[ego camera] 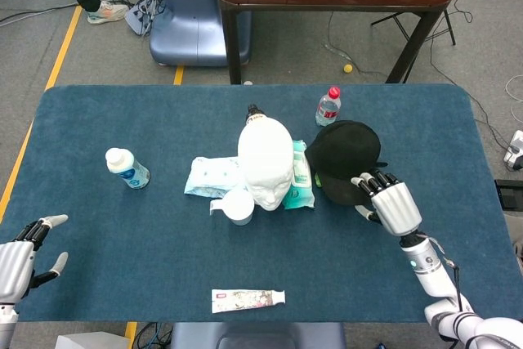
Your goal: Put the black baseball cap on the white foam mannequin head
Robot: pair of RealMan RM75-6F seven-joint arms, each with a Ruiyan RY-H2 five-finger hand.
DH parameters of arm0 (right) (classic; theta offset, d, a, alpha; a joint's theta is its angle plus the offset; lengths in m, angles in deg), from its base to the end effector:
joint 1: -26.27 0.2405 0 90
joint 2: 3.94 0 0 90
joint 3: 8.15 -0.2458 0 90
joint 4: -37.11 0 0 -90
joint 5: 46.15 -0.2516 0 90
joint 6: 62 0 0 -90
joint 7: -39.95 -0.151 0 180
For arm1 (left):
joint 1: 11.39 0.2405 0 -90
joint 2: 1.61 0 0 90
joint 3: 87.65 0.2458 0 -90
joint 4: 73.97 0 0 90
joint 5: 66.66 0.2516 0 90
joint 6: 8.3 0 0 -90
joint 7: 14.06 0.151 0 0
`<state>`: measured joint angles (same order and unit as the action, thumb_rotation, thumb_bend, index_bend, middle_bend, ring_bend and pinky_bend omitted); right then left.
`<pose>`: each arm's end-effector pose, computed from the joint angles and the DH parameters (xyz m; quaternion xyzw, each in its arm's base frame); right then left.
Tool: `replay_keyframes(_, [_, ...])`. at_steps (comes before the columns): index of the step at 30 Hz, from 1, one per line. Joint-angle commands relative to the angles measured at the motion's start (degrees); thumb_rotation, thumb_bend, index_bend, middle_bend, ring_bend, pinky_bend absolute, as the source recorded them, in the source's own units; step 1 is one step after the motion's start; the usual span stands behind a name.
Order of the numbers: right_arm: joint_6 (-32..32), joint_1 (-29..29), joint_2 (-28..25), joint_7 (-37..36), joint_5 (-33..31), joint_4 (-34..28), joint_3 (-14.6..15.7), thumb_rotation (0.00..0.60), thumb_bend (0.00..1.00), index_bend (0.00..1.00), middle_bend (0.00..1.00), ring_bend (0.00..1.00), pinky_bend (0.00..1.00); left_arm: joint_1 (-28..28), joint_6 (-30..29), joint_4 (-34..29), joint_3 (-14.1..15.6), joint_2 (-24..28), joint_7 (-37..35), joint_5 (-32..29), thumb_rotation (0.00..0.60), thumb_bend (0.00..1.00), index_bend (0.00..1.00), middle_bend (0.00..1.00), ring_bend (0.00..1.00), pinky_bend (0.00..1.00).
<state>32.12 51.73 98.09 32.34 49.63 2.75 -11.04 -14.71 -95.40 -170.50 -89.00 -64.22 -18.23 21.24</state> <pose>-0.2910 -0.3126 0.0121 0.6830 -0.1331 0.4890 0.5260 -0.3044 0.1747 0.1165 -0.5743 -0.4205 -0.4242 0.5598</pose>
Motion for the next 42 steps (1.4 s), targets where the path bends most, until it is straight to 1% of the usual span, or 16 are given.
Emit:
replay_keyframes(1, [-0.41, 0.23, 0.01, 0.17, -0.18, -0.11, -0.05, 0.6, 0.27, 0.37, 0.43, 0.33, 0.57, 0.02, -0.02, -0.02, 0.0, 0.04, -0.12, 0.01, 0.6, 0.31, 0.23, 0.25, 0.24, 0.42])
replay_keyframes(3, [-0.58, 0.35, 0.06, 0.19, -0.35, -0.04, -0.15, 0.6, 0.3, 0.37, 0.43, 0.33, 0.57, 0.0, 0.04, 0.01, 0.01, 0.05, -0.14, 0.0, 0.6, 0.31, 0.23, 0.25, 0.24, 0.42])
replay_keyframes(11, [-0.81, 0.49, 0.08, -0.05, -1.13, 0.55, -0.67, 0.6, 0.34, 0.37, 0.43, 0.33, 0.57, -0.02, 0.15, -0.03, 0.02, 0.02, -0.05, -0.05, 0.6, 0.31, 0.23, 0.25, 0.24, 0.42])
replay_keyframes(19, [-1.11, 0.31, 0.32, -2.03, -2.54, 0.52, -1.58, 0.6, 0.37, 0.37, 0.43, 0.33, 0.57, 0.01, 0.12, -0.08, 0.03, 0.07, -0.17, -0.05, 0.6, 0.31, 0.23, 0.25, 0.24, 0.42])
replay_keyframes(23, [-1.37, 0.3, 0.31, -2.94, -3.16, 0.13, -2.0, 0.6, 0.39, 0.44, 0.43, 0.33, 0.57, -0.01, 0.21, -0.07, 0.01, 0.11, -0.22, -0.14, 0.6, 0.31, 0.23, 0.25, 0.24, 0.42])
replay_keyframes(28, [-1.82, 0.22, 0.13, -3.44, -3.6, -0.51, -2.16, 0.6, 0.39, 0.5, 0.43, 0.33, 0.57, -0.02, 0.25, -0.06, 0.04, 0.08, -0.21, -0.12, 0.6, 0.31, 0.23, 0.25, 0.24, 0.42])
replay_keyframes(39, [-2.23, 0.08, 0.3, -2.69, -3.8, -0.66, -2.03, 0.6, 0.39, 0.51, 0.43, 0.33, 0.57, -0.03, 0.36, -0.01, 0.05, 0.02, -0.11, -0.21, 0.6, 0.31, 0.23, 0.25, 0.24, 0.42])
replay_keyframes(42, [-2.35, 0.06, 0.43, -2.72, -3.8, -0.58, -1.94, 0.6, 0.39, 0.54, 0.43, 0.33, 0.57, -0.04, 0.39, 0.0, 0.06, 0.03, -0.14, -0.2, 0.6, 0.31, 0.23, 0.25, 0.24, 0.42])
